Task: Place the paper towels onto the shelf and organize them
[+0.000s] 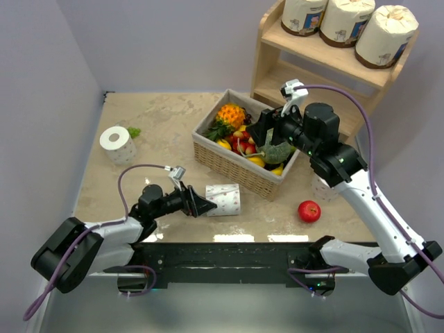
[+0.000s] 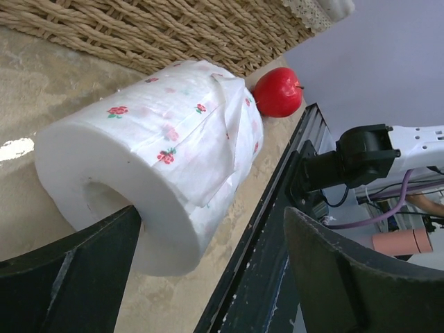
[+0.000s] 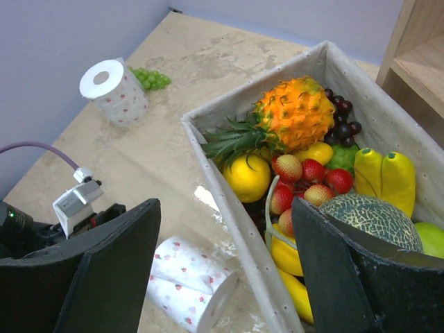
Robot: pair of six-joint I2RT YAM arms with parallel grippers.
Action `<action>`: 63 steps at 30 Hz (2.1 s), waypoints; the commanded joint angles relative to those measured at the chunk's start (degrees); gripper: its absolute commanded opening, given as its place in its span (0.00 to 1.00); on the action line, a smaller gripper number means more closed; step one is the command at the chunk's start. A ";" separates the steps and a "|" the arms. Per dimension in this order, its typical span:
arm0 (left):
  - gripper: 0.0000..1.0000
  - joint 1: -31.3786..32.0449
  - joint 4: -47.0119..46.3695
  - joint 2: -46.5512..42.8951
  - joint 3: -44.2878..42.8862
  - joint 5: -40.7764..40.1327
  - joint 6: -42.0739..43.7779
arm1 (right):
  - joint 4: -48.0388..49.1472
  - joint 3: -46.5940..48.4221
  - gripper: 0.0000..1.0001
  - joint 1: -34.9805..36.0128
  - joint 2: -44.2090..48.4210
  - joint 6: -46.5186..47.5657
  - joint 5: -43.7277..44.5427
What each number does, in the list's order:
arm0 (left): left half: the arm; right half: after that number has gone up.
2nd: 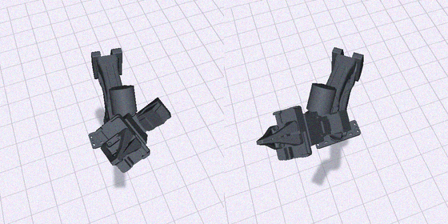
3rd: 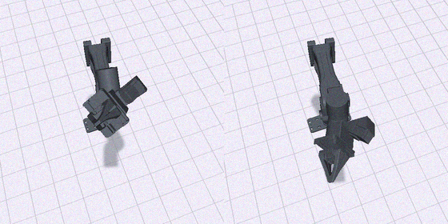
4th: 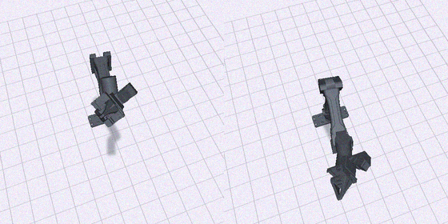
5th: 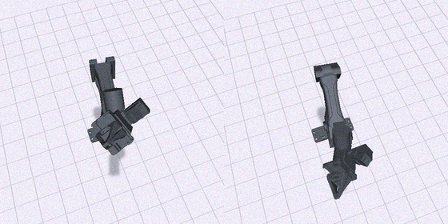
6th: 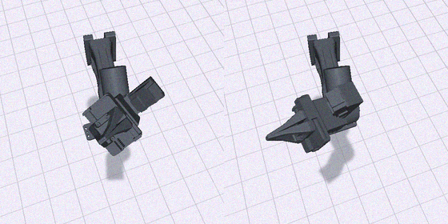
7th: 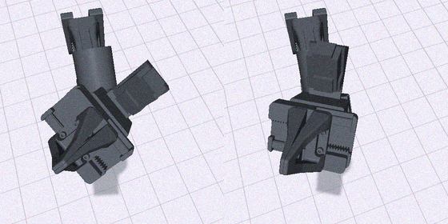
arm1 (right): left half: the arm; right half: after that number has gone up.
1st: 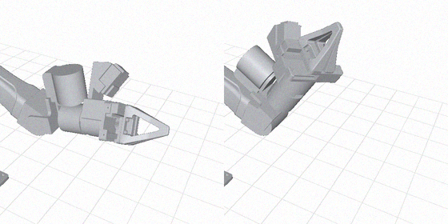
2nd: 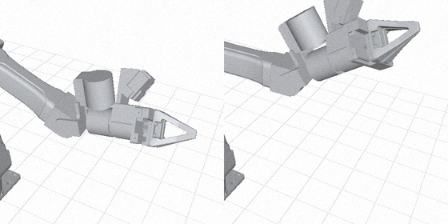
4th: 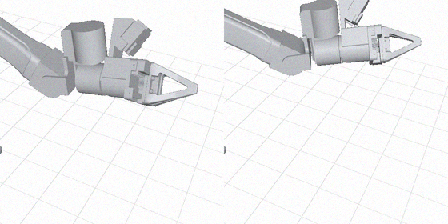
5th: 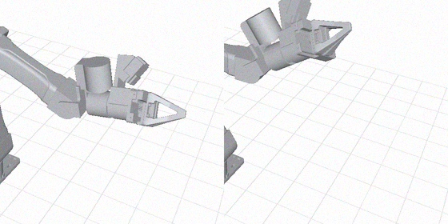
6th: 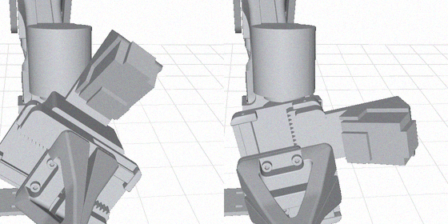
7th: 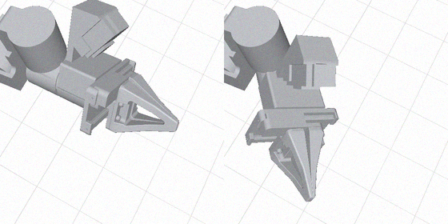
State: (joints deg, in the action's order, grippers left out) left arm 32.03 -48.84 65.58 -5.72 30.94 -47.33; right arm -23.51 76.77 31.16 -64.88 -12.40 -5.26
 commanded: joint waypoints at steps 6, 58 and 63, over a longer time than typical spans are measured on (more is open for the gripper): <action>0.88 2.33 -6.71 5.26 -3.78 -2.99 1.54 | -0.22 3.12 0.80 0.04 -0.07 0.54 1.30; 0.83 6.02 -9.34 2.79 1.32 -9.93 1.98 | -2.86 0.57 0.81 0.13 2.48 0.98 2.71; 0.83 6.55 -13.55 5.95 0.80 -9.67 2.15 | -2.77 0.48 0.81 0.04 2.30 1.24 2.97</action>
State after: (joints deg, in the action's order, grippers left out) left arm 37.89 -54.26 69.52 -4.16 20.86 -45.50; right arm -27.42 77.12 31.18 -62.61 -11.92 -2.61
